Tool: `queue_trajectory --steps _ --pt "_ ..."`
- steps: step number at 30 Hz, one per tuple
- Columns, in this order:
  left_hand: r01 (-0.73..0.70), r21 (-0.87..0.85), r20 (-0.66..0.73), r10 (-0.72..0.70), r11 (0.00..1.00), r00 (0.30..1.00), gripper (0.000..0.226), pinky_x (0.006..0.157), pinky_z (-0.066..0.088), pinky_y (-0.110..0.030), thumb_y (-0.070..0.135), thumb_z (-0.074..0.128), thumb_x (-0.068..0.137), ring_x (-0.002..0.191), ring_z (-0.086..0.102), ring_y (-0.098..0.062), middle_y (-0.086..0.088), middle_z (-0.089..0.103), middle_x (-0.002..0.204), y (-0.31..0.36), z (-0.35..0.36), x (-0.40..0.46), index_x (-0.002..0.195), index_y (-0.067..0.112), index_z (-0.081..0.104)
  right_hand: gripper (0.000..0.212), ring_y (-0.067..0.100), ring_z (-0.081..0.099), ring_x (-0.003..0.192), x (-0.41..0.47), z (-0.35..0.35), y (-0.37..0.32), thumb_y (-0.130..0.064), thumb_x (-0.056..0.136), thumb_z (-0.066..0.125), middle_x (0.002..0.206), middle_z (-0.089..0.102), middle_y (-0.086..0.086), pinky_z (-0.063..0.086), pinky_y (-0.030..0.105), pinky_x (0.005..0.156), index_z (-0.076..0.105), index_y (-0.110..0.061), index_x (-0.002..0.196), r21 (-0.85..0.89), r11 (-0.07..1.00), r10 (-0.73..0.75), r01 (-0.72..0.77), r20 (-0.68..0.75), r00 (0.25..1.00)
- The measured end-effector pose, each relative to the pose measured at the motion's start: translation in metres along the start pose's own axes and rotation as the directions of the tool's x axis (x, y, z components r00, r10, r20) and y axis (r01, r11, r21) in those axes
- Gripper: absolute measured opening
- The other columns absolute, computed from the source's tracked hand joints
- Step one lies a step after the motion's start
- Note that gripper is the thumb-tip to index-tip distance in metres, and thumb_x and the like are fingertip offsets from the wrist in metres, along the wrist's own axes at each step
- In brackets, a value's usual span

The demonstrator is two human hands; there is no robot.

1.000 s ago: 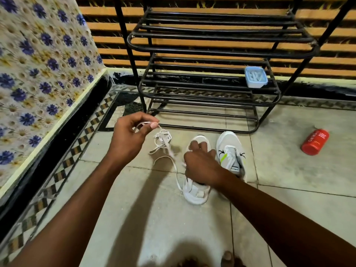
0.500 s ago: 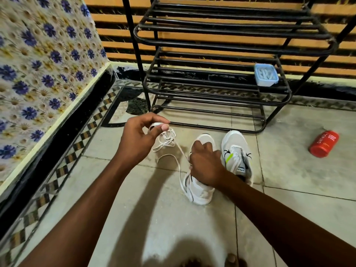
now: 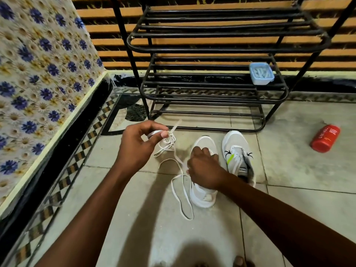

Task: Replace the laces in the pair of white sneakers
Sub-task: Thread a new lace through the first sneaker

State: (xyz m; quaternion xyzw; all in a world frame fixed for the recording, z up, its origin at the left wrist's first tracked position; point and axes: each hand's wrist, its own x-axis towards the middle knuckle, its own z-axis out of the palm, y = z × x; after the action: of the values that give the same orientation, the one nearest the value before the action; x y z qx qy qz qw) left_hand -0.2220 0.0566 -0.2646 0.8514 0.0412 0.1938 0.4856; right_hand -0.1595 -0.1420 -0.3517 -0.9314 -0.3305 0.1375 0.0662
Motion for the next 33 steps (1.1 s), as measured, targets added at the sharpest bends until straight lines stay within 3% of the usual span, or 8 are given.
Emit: queue_trajectory --steps 3,5,6,9,14,19,23,33 --pt "0.010 0.004 0.076 -0.010 1.000 0.997 0.005 0.087 0.054 -0.040 0.023 0.081 0.089 0.088 0.069 -0.014 0.010 0.078 0.092 -0.002 0.005 -0.003 0.094 0.026 0.080 0.044 0.018 0.059 0.098 0.004 -0.013 0.001 -0.039 0.089 0.069 0.110 0.057 -0.004 0.049 0.038 0.088 0.057 -0.025 0.129 0.508 0.853 0.005 0.122 -0.242 0.970" --pt "0.017 -0.008 0.111 -0.016 1.000 0.994 0.006 0.089 0.055 -0.044 0.022 0.081 0.089 0.086 0.069 -0.012 0.010 0.078 0.091 0.000 0.011 -0.006 0.095 0.025 0.080 0.032 0.009 0.060 0.072 0.003 -0.031 -0.006 -0.036 0.090 0.073 0.089 0.060 -0.010 0.050 0.027 0.073 0.065 -0.024 0.118 0.656 0.713 -0.020 0.249 -0.336 0.942" --pt "0.015 -0.014 0.114 -0.013 1.000 0.993 0.007 0.089 0.055 -0.046 0.021 0.080 0.089 0.086 0.069 -0.012 0.010 0.078 0.091 0.002 0.014 -0.007 0.095 0.025 0.080 0.012 0.008 0.056 0.066 0.002 -0.037 -0.008 -0.030 0.092 0.071 0.078 0.057 -0.010 0.046 0.025 0.066 0.067 -0.023 0.100 0.638 0.708 -0.060 0.303 -0.373 0.926" --pt "0.013 -0.025 0.079 -0.011 1.000 0.997 0.008 0.090 0.055 -0.048 0.019 0.081 0.089 0.088 0.070 -0.015 0.010 0.078 0.092 0.006 0.015 -0.005 0.094 0.025 0.080 0.037 0.013 0.049 0.064 0.003 -0.033 -0.012 -0.016 0.096 0.063 0.065 0.046 -0.008 0.034 0.029 0.063 0.041 -0.026 0.068 0.483 0.813 -0.115 0.325 -0.413 0.903" --pt "0.006 -0.035 0.102 -0.003 0.999 0.995 0.010 0.090 0.054 -0.041 0.012 0.080 0.088 0.090 0.071 -0.016 0.007 0.078 0.090 0.014 0.006 -0.003 0.089 0.022 0.079 0.012 0.037 0.061 0.105 -0.003 -0.009 -0.006 -0.013 0.088 0.055 0.110 0.062 0.015 0.045 0.036 0.076 0.059 -0.015 0.099 0.050 0.988 -0.154 0.149 0.115 0.981" --pt "0.000 -0.096 0.098 0.010 0.995 0.995 0.003 0.080 0.053 -0.033 0.012 0.075 0.093 0.083 0.067 -0.023 0.001 0.075 0.088 0.016 0.007 -0.004 0.091 0.014 0.075 0.023 0.010 0.054 0.089 0.004 -0.028 -0.015 -0.040 0.089 0.069 0.096 0.056 -0.007 0.042 0.024 0.075 0.050 -0.030 0.096 0.384 0.897 -0.154 0.221 -0.198 0.968" --pt "0.070 -0.148 0.053 -0.063 0.986 0.997 0.008 0.079 0.051 -0.031 0.011 0.073 0.095 0.082 0.065 -0.011 0.003 0.073 0.087 0.010 0.010 -0.006 0.090 0.017 0.073 0.031 0.007 0.046 0.065 0.009 -0.036 -0.019 -0.018 0.094 0.066 0.067 0.048 -0.006 0.033 0.019 0.061 0.048 -0.018 0.069 0.553 0.738 -0.111 0.386 -0.466 0.878" --pt "0.279 -0.368 -0.034 -0.312 0.887 0.949 0.002 0.080 0.056 -0.027 0.001 0.073 0.092 0.082 0.071 -0.015 -0.007 0.077 0.087 -0.015 0.032 -0.016 0.091 0.001 0.074 0.046 0.016 0.042 0.063 0.005 0.002 -0.009 -0.024 0.096 0.059 0.063 0.054 -0.001 0.038 0.034 0.063 0.036 -0.029 0.056 0.419 0.880 -0.162 0.221 -0.173 0.972"
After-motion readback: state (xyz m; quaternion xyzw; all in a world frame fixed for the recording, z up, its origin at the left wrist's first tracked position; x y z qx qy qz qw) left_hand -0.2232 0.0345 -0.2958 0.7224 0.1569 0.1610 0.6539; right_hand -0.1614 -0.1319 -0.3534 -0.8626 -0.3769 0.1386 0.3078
